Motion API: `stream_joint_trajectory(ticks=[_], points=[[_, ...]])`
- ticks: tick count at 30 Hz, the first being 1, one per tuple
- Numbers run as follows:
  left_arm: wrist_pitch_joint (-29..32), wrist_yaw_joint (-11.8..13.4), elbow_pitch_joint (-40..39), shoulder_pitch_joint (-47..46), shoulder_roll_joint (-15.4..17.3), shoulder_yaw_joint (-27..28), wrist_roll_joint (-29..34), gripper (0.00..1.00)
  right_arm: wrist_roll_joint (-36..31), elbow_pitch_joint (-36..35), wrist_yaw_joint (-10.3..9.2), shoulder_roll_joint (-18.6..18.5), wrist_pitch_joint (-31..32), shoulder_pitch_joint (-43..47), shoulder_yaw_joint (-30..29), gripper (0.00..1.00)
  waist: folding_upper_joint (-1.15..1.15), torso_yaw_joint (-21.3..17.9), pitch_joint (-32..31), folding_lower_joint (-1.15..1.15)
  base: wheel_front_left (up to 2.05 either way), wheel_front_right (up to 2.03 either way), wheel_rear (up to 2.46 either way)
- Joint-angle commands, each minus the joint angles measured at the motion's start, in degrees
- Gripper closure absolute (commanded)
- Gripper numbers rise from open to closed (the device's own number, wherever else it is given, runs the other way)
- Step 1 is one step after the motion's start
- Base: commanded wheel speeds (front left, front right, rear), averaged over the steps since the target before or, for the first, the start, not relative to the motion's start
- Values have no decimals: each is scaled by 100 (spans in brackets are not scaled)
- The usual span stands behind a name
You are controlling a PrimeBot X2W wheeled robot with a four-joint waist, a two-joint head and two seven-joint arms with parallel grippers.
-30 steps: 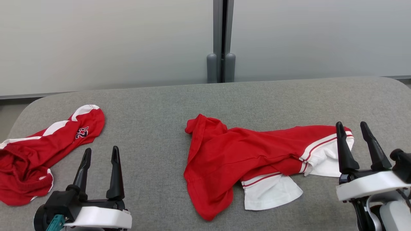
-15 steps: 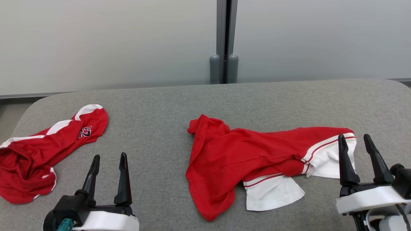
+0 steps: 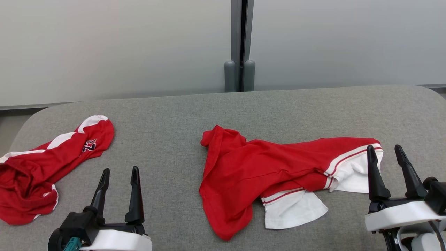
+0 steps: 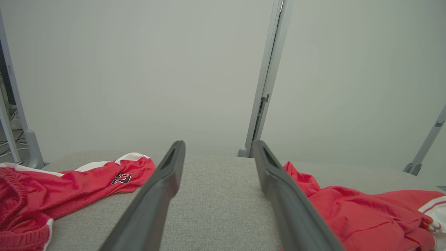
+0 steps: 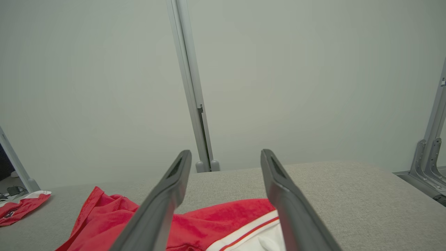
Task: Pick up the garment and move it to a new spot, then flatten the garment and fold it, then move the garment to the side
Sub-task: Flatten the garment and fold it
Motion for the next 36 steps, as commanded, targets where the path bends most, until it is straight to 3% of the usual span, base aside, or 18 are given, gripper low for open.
stream_joint_trajectory(ticks=[1, 15, 19, 24, 27, 36], points=[[-1, 22, -16, 3, 21, 9, 45, 0, -36, 15, 9, -42, -27, -35, 2, 0, 0, -8, 0, 0, 0, 0, 0], [-1, 52, 18, -35, 13, -18, 88, 0, 30, -15, 9, -14, -27, -76, 156, 0, 0, 24, 46, 0, 0, 0, 0], [102, -156, 83, -84, 7, -224, -84, 0, 72, 160, 9, -6, 104, -53, -17, 0, 0, 4, 119, 0, 0, 0, 0], [919, -354, 305, -267, -3, -592, -293, 0, 21, 514, 9, -81, 770, -202, -438, 0, 0, -70, 360, 0, 0, 0, 0], [1524, -392, 498, -498, 11, -795, -327, 0, 23, 828, 9, -133, 1472, -392, -703, 0, 0, -125, 599, 0, 0, 0, 0], [2488, -543, 892, -1035, -1, -1143, -566, 0, 15, 1580, 9, -89, 2674, -1025, -1085, 0, 0, -152, 1198, 0, 0, 0, 0]])
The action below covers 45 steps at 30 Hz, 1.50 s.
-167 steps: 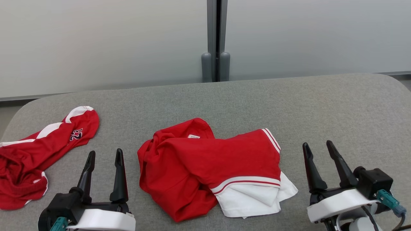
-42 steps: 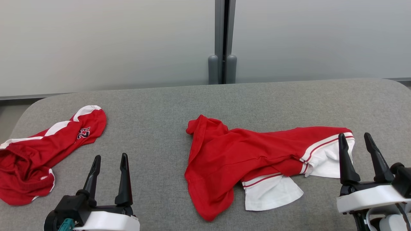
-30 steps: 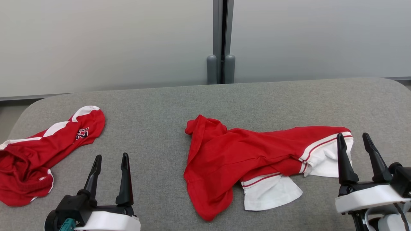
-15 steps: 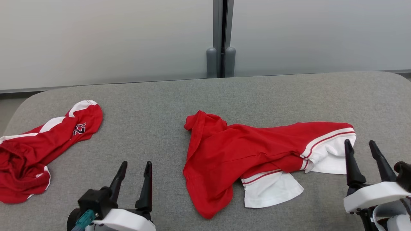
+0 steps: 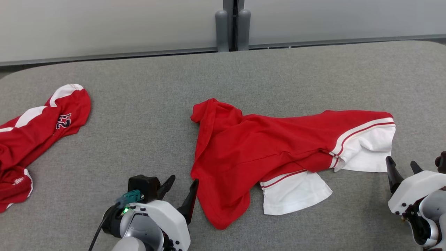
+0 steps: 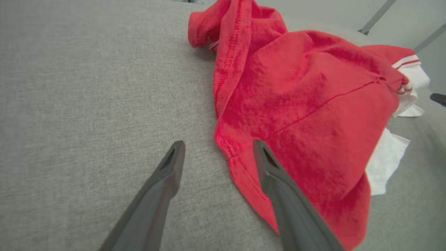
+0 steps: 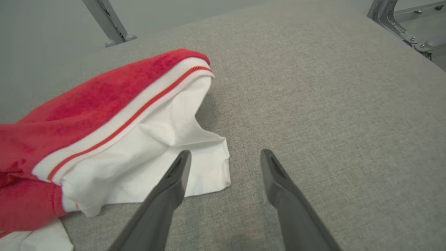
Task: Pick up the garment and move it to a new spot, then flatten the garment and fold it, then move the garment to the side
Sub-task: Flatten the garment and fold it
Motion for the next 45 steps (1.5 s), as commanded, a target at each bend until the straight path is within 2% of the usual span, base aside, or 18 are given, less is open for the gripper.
stream_joint_trajectory(ticks=[1, 6, 12, 16, 17, 19, 20, 21, 22, 23, 34, 40, 45], points=[[83, -41, 51, -169, 17, -46, -47, 0, 20, 80, 9, -20, 61, -121, -34, 0, 0, 14, 175, 0, 0, 0, 0], [529, -106, 326, -505, 18, -237, -110, 0, 85, 378, 9, 7, 269, -401, 24, 0, 0, 57, 441, 0, 0, 0, 0], [873, -62, 699, -732, 19, -352, -198, 0, 148, 700, 9, -11, 522, -546, 194, 0, 0, 72, 609, 0, 0, 0, 0], [1017, -129, 799, -782, 3, -498, -370, 0, 223, 861, 9, -5, 563, -622, 305, 0, 0, 63, 672, 0, 0, 0, 0], [1037, -133, 800, -775, -5, -540, -403, 11, 243, 894, 9, -4, 550, -633, 334, 0, 0, 60, 679, 0, 0, 0, 0], [1042, -114, 753, -753, -14, -615, -454, 49, 312, 950, 10, -8, 561, -652, 418, 3, 0, 56, 686, 0, 0, 0, 0], [1050, -107, 719, -739, -26, -657, -476, 73, 342, 971, 10, -11, 555, -649, 459, 44, 0, 55, 684, 0, 0, 0, 0], [1051, -115, 673, -724, -31, -694, -494, 98, 377, 976, 10, -7, 530, -645, 491, 61, 0, 55, 678, 0, 0, 0, 0], [1030, -128, 622, -711, -27, -715, -528, 100, 404, 980, 11, -15, 511, -639, 525, 94, 0, 55, 669, 0, 0, 0, 0], [1010, -131, 587, -699, -14, -712, -549, 100, 429, 978, 10, -26, 489, -630, 569, 100, 0, 54, 652, 0, 0, 0, 0], [625, -61, 185, -427, 128, -486, -767, 100, 916, 612, 10, -97, -238, -478, 707, 100, 0, 15, 36, 0, 0, 0, 0], [516, 46, -687, 100, 369, -104, -1067, 100, 1575, -117, 10, -120, -339, -49, 740, 100, 0, 6, -423, 0, 0, 0, 0], [534, 63, -1534, 332, 586, 120, -1222, 100, 1944, -926, 10, -211, -415, 222, 636, 100, 0, 2, -568, 0, 0, 0, 0]])
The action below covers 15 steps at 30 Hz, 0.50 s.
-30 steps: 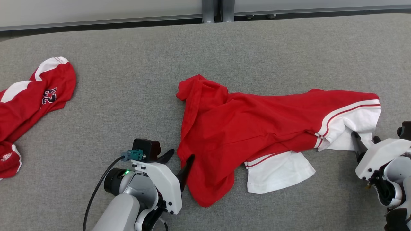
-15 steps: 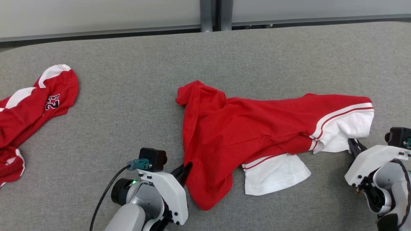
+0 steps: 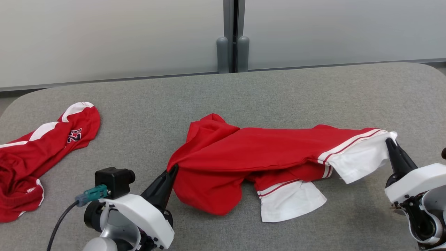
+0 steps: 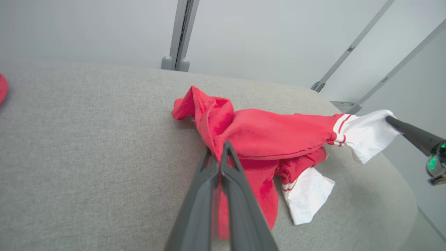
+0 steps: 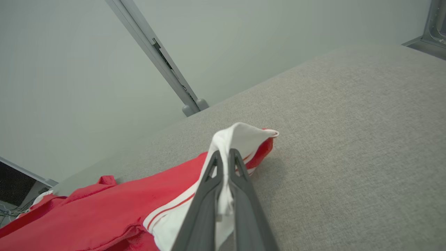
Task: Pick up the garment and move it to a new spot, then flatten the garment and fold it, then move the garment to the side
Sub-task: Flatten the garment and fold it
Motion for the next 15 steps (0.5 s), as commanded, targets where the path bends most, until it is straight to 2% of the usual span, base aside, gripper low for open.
stream_joint_trajectory(ticks=[1, 4, 6, 9, 15], points=[[14, -20, -229, -32, 111, 39, -6, 100, 108, -246, 10, -48, -51, 52, -36, 100, 0, -3, -35, 0, 0, 0, 0], [78, -137, -376, -366, 211, 44, -45, 100, 259, -535, 11, -108, -9, -140, 1, 100, 0, 14, 68, 0, 0, 0, 0], [114, -221, -229, -731, 379, 48, 30, 100, 336, -597, 11, -170, -23, -391, 51, 100, 0, 20, 211, 0, 0, 0, 0], [186, -318, -5, -1233, 426, -43, 6, 100, 475, -572, 11, -181, -78, -764, 99, 100, 0, 42, 422, 0, 0, 0, 0], [484, -454, 1102, -3383, 577, -386, -121, 100, 763, -29, 11, -445, -134, -2474, 296, 100, 0, 78, 1319, 0, 0, 0, 0]])
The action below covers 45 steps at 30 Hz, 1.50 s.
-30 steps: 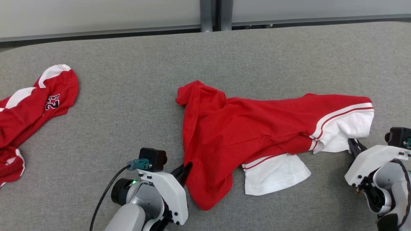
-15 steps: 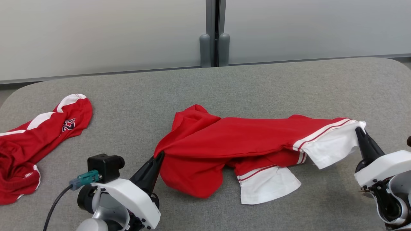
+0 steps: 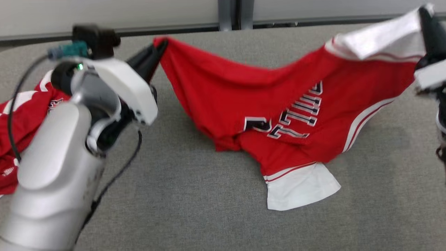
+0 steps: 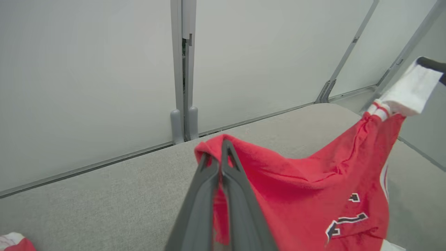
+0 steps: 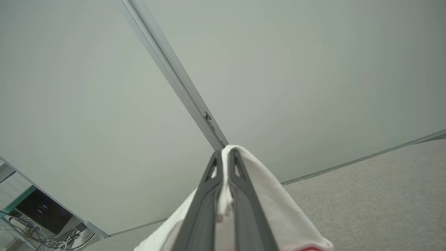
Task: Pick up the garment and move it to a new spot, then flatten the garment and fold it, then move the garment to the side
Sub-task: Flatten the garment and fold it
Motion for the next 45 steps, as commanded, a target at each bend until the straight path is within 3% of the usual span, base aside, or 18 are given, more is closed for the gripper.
stream_joint_trajectory(ticks=[1, 12, 18, 21, 27, 34, 41, 45], points=[[-25, -19, 168, -400, 36, -11, -65, 100, 41, 118, 11, -71, -95, -320, -15, 100, 0, 38, 524, 0, 0, 0, 0], [-635, -25, 1930, -3972, 251, -537, -1095, 100, 529, 1642, 11, -327, -941, -3981, 704, 100, 0, -54, 1444, 0, 0, 0, 0], [-974, -26, 2583, -5242, 312, -895, -1293, 100, 751, 1992, 11, -573, -1536, -5357, 1035, 100, 0, -25, 1612, 0, 0, 0, 0], [-1173, -26, 2818, -5511, 279, -1174, -1587, 100, 953, 2067, 11, -711, -1525, -5762, 1460, 100, 0, 6, 1587, 0, 0, 0, 0], [-1400, -26, 2762, -5163, 519, -1829, -1963, 100, 1318, 1987, 11, -965, -1391, -5325, 2246, 100, 0, 11, 1495, 0, 0, 0, 0], [-1719, -26, 2290, -4126, 1068, -2893, -2467, 100, 1833, 1553, 11, -1293, -1186, -3969, 3073, 100, 0, -23, 1109, 0, 0, 0, 0], [-2011, -26, 1755, -3141, 1625, -3469, -2941, 100, 2350, 948, 11, -1623, -1125, -2697, 3396, 100, 0, -86, 507, 0, 0, 0, 0], [-1805, -26, 1441, -2327, 1881, -3831, -3319, 100, 2623, 619, 11, -1920, -914, -1761, 3549, 100, 0, -61, 12, 0, 0, 0, 0]])
